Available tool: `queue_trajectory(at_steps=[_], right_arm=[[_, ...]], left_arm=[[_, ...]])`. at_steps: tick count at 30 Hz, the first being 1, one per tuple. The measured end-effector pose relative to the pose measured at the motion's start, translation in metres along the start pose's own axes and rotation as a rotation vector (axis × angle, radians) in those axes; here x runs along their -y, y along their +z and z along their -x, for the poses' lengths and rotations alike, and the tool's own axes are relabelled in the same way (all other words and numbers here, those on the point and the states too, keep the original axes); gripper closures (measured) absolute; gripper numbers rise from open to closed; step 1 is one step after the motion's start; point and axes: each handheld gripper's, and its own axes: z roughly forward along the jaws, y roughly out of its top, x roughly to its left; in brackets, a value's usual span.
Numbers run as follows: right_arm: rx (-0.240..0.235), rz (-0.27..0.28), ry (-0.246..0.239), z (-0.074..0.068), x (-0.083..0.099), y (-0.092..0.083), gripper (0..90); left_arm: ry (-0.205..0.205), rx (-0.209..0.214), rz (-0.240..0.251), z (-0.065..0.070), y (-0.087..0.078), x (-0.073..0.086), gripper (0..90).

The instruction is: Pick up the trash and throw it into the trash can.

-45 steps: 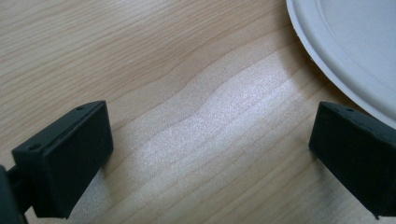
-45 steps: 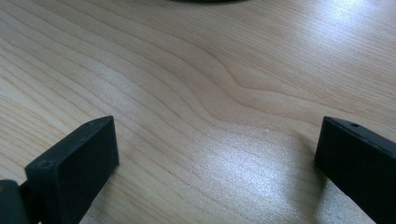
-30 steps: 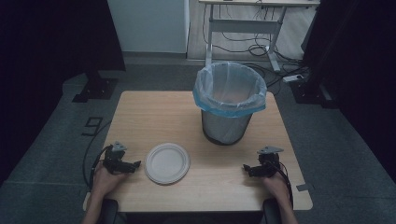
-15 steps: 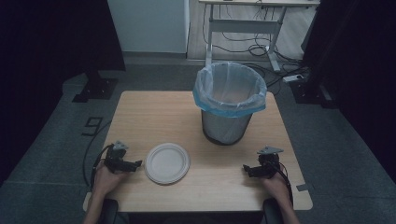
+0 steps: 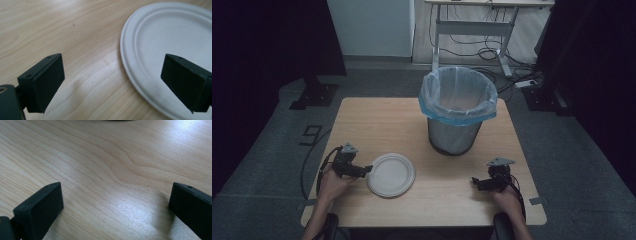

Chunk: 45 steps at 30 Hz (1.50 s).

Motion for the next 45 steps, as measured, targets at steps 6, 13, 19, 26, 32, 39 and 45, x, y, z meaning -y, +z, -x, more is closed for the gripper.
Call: queue_trajectory(at_steps=[6, 13, 19, 26, 32, 39, 45], right_arm=[[-0.002, 0.0, -0.002, 0.0, 0.0, 0.0, 0.0], [-0.006, 0.0, -0.005, -0.001, 0.0, 0.0, 0.0], [-0.008, 0.0, -0.007, -0.001, 0.0, 0.0, 0.0], [-0.009, 0.0, -0.009, -0.001, 0.0, 0.0, 0.0], [-0.011, -0.001, -0.01, -0.002, 0.0, 0.0, 0.0], [-0.013, 0.0, -0.012, -0.002, 0.001, -0.001, 0.0], [-0.013, 0.0, -0.012, -0.002, 0.001, -0.001, 0.0]], left_arm=[[0.012, 0.02, 0.0, 0.003, 0.009, -0.009, 10.8], [0.037, 0.042, -0.018, 0.008, 0.028, -0.017, 15.2], [0.051, 0.052, -0.023, 0.011, 0.04, -0.02, 22.6], [0.063, 0.044, -0.024, 0.011, 0.049, -0.019, 32.9], [0.087, 0.065, -0.014, 0.01, 0.05, -0.018, 45.8], [0.078, 0.081, -0.027, 0.01, 0.049, -0.02, 60.0], [0.047, 0.095, -0.03, 0.006, 0.046, -0.022, 64.9]])
